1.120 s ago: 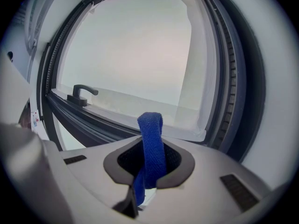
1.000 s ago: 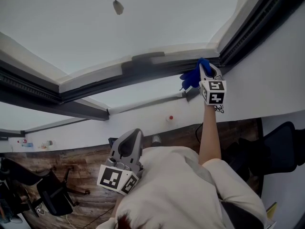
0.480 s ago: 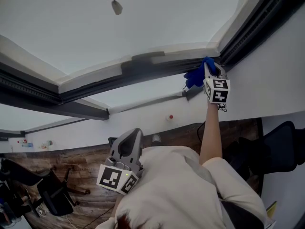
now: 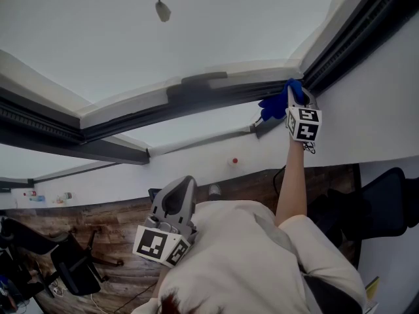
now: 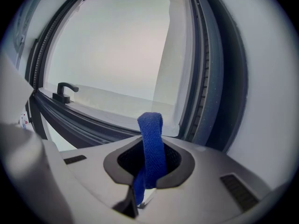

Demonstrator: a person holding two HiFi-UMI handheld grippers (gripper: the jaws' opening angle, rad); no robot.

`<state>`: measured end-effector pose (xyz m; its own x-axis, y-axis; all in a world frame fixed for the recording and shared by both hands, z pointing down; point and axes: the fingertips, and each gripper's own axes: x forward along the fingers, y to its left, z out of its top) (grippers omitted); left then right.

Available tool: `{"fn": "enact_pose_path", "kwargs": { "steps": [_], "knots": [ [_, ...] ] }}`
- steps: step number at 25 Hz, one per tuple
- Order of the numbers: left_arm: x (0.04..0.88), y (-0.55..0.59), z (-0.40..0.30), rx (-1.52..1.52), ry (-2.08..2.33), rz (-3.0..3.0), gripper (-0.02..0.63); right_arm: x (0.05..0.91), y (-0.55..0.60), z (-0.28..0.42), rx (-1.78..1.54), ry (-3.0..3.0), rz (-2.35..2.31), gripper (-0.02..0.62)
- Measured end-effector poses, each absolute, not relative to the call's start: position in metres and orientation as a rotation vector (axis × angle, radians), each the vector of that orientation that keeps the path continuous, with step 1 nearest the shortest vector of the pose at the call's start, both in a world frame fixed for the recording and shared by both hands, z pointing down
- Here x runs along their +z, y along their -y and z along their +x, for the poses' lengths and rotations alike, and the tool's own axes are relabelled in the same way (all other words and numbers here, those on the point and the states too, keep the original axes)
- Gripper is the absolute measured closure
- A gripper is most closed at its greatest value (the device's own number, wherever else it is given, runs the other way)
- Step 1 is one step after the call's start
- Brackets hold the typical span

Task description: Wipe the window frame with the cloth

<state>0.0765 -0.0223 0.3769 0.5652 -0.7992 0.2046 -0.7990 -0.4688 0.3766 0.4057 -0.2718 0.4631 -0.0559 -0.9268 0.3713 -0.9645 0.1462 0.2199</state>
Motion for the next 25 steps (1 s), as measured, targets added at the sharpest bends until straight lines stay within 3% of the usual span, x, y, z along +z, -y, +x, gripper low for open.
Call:
{"fn": "enact_pose_path", "kwargs": {
  "steps": [25],
  "knots": [
    [0.375, 0.019, 0.072, -0.008, 1.326, 2.358, 0.597, 0.462, 0.277, 0.439, 0.096, 1.932, 1.843, 0.546]
  ]
}}
